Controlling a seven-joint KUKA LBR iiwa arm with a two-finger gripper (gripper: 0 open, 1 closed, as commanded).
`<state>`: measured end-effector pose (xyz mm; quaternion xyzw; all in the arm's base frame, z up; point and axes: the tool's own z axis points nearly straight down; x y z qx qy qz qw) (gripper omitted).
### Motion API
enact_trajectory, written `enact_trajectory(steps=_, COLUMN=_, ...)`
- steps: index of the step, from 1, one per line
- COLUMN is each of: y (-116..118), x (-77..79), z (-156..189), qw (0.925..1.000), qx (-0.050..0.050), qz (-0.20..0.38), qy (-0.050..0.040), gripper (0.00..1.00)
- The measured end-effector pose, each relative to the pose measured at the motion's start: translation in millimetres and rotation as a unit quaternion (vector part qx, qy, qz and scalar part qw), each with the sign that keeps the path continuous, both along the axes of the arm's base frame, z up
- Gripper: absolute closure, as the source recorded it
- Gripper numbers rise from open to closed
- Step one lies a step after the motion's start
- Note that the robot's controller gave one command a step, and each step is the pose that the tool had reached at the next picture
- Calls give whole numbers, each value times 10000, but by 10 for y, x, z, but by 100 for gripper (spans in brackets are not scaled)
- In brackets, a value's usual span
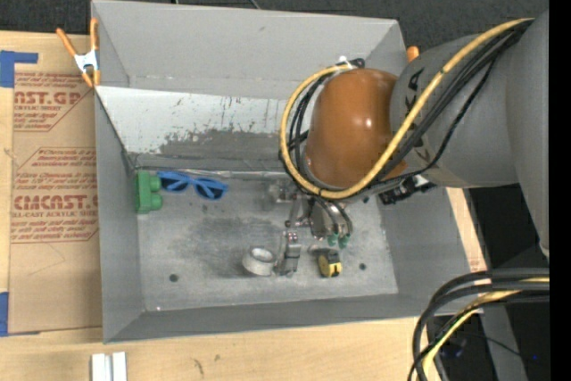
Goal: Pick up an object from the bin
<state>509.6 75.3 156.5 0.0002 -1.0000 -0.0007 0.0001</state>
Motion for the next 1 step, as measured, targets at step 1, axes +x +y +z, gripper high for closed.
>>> enact_trajectory(steps=1, y=48, x=102, z=-849, qw=9960, qx=-7, qz=892, qy=24, gripper=0)
